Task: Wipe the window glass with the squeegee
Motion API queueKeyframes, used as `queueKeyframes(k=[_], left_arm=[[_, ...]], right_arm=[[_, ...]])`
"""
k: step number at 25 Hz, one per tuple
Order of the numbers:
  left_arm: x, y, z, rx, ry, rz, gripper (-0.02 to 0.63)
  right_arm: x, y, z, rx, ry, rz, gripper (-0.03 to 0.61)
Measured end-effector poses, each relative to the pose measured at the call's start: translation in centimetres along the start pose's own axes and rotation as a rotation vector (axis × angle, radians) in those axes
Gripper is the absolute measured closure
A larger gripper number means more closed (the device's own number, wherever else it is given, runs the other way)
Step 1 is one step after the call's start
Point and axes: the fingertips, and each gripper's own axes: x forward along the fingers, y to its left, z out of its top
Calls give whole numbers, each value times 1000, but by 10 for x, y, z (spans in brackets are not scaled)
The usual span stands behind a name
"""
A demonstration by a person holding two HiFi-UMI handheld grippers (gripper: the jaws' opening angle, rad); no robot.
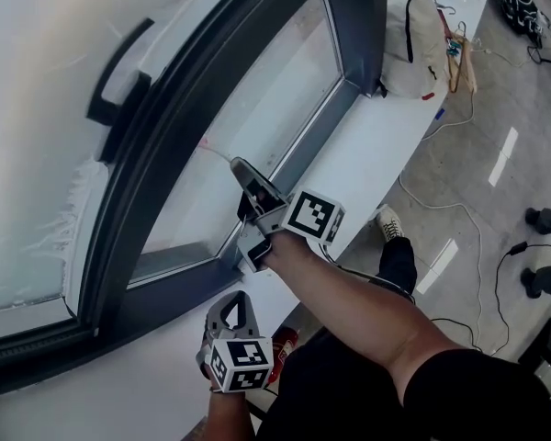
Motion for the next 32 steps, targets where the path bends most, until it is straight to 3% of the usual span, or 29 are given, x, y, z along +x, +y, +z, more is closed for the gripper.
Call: queueKeyframes(k=[9, 15, 21, 27, 32], left_arm=[[1, 0, -9, -4, 16, -7, 614], [11, 1, 16, -21, -27, -11, 614], [24, 1, 63, -25, -91, -11, 614], [46, -26, 91, -1, -53, -113, 614], [56, -41, 116, 9, -35, -145, 614]], right_arm=[[-2, -16, -30, 0, 55, -31, 486], [-12, -14, -5, -4, 53, -4, 486], [-34, -14, 83, -55, -66, 28, 486], [-57, -23, 206, -152, -237, -36, 486], [-51, -24, 289, -169, -340, -30, 486]])
